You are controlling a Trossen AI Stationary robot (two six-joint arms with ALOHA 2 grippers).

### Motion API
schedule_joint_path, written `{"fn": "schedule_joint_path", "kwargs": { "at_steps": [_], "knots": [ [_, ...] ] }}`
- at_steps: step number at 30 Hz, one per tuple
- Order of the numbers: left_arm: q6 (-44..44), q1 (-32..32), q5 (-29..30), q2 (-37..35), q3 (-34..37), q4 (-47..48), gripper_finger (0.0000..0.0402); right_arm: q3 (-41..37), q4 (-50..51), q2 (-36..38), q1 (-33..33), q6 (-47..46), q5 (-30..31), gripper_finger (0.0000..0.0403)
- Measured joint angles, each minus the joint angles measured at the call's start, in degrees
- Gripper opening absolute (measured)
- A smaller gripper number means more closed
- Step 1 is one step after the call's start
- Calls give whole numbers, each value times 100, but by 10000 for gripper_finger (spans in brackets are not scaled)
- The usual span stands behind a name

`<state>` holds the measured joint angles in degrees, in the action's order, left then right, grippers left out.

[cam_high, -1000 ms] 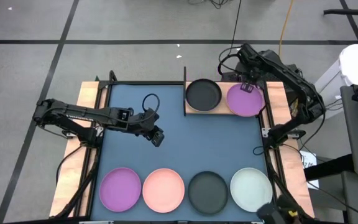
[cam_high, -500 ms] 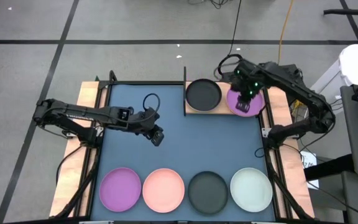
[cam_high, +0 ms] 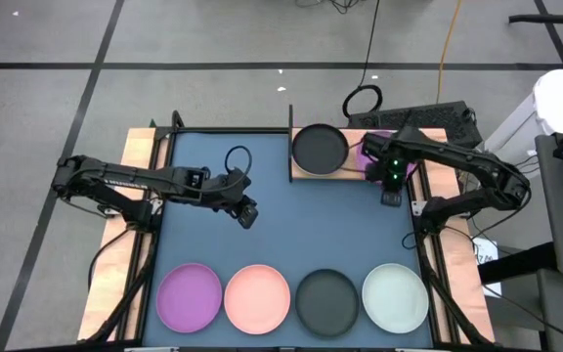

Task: Place and stack plates onto a shelf
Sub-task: Adjust the stacked plates on the shelf

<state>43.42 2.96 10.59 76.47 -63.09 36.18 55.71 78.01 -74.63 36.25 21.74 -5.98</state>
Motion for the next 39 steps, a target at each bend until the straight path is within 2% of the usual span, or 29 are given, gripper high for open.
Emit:
{"fn": "schedule_joint_path", "kwargs": {
  "at_steps": [8, 12, 18, 39],
  "knots": [
    [-90, 0, 10, 0, -1, 0, 44, -515, -551, 0, 0, 181, 598, 1],
    [-92, 0, 24, 0, -1, 0, 44, -605, -790, 0, 2, 194, 659, 0],
    [-94, 0, 26, 0, -2, 0, 44, -626, -1149, 0, 4, 161, 1075, 0],
    [-96, 0, 37, 0, -2, 0, 44, -626, -2048, -53, 2, 148, 1224, 0]
  ]
}}
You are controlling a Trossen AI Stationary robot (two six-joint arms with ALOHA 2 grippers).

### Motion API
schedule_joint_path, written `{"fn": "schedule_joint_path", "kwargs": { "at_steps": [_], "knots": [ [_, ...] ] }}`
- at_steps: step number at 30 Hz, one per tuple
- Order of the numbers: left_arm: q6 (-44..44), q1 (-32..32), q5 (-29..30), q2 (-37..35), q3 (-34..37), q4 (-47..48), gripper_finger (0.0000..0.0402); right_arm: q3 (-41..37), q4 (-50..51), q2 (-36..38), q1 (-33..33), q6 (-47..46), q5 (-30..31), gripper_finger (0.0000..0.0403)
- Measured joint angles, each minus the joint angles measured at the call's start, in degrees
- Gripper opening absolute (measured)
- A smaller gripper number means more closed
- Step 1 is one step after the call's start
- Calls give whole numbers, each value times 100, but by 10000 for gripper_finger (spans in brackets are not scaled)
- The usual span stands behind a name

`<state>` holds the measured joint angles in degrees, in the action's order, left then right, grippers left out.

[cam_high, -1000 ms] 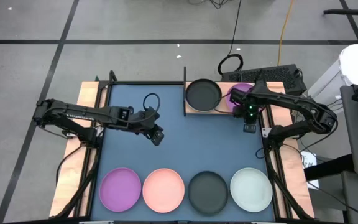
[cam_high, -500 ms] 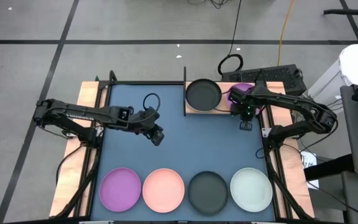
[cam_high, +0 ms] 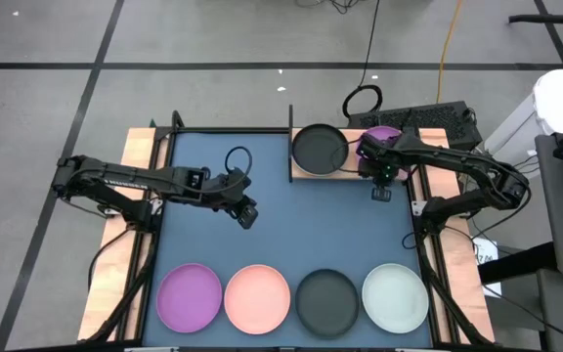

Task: Place and stack plates onto a shelf
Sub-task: Adjust the stacked plates on the shelf

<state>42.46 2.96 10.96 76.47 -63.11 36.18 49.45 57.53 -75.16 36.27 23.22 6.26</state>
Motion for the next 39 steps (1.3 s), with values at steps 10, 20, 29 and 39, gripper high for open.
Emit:
{"fn": "schedule_joint_path", "kwargs": {
  "at_steps": [10, 20, 29, 39],
  "knots": [
    [-1, 0, -2, 0, 1, 2, 44, 304, 530, 344, -197, -1386, -511, 0],
    [-3, 0, -2, 0, 1, 0, 44, 442, 438, 1097, -507, -3840, 134, 0],
    [-15, -48, -11, 0, 0, -108, 44, 446, -32, 415, -233, -4210, 872, 1],
    [457, 83, -145, 0, 1, -376, 44, 444, -484, -430, 305, -4050, 870, 0]
  ]
}}
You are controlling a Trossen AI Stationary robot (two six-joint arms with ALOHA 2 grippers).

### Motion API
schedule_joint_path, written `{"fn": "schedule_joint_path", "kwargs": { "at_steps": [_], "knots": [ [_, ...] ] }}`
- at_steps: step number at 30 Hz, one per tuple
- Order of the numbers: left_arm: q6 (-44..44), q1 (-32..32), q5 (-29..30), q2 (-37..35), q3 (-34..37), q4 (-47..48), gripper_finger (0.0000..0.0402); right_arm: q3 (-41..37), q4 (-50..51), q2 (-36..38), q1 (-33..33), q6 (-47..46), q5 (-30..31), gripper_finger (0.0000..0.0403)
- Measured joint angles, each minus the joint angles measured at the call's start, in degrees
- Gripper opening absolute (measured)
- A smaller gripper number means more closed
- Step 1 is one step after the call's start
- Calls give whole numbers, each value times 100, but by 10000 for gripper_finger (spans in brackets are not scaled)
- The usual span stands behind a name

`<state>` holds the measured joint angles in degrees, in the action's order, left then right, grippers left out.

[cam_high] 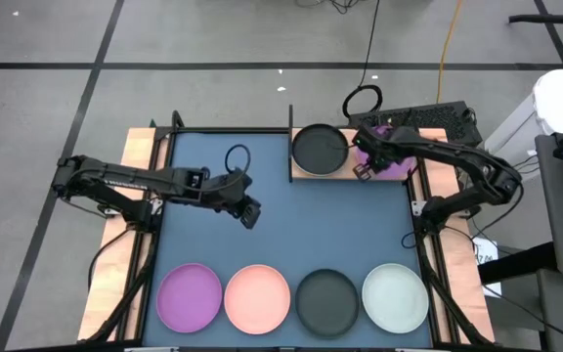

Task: Place and stack plates onto a shelf
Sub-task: Adjust the stacked plates on the shelf

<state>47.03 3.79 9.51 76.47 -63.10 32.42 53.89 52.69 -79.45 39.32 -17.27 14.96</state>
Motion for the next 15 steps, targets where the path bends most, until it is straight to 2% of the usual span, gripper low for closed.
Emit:
{"fn": "schedule_joint_path", "kwargs": {
  "at_steps": [7, 15],
  "knots": [
    [154, 116, -1, 0, -1, -4, 44, 2, -597, -320, 211, 236, -15, 0],
    [183, 114, -1, 0, -1, -7, 44, 15, -833, -429, 224, 334, -131, 0]
  ]
}}
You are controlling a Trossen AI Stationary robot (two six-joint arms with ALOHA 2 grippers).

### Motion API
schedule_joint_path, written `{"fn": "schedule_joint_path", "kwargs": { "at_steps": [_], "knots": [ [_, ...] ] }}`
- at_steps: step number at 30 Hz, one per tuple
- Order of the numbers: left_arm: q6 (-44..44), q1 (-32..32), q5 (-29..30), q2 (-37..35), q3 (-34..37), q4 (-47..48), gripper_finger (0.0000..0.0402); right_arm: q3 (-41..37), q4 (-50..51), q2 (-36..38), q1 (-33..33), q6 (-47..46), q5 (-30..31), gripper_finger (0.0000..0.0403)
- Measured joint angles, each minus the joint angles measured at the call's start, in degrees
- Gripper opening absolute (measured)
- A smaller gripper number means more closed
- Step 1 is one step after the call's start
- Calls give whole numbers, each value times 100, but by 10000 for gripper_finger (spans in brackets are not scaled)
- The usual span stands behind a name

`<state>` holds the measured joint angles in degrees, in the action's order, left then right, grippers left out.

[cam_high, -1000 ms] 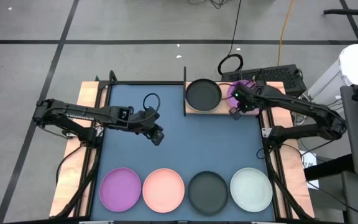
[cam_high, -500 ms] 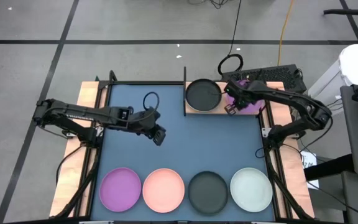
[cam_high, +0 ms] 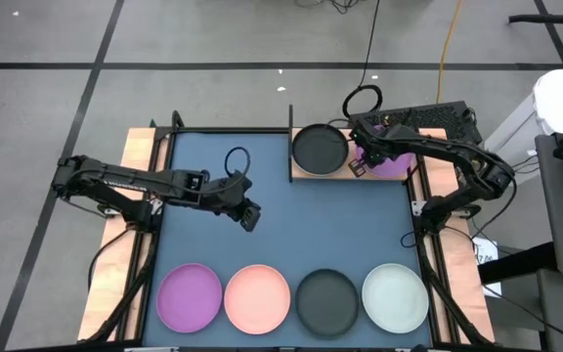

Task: Place and stack plates onto a shelf
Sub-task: Adjust the stacked plates on the shelf, then stack the orange plate on top of the black plate on the shelf

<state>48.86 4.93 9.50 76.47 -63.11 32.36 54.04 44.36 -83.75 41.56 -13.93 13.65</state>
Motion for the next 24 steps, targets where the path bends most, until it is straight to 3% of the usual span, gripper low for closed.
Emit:
{"fn": "schedule_joint_path", "kwargs": {
  "at_steps": [16, 24],
  "knots": [
    [-57, -2, 6, 0, 1, 0, 44, -11, -286, 66, -2, -142, -394, 0],
    [-70, -2, 2, 0, 1, 29, 44, 59, -227, 648, -4, -74, -336, 0]
  ]
}}
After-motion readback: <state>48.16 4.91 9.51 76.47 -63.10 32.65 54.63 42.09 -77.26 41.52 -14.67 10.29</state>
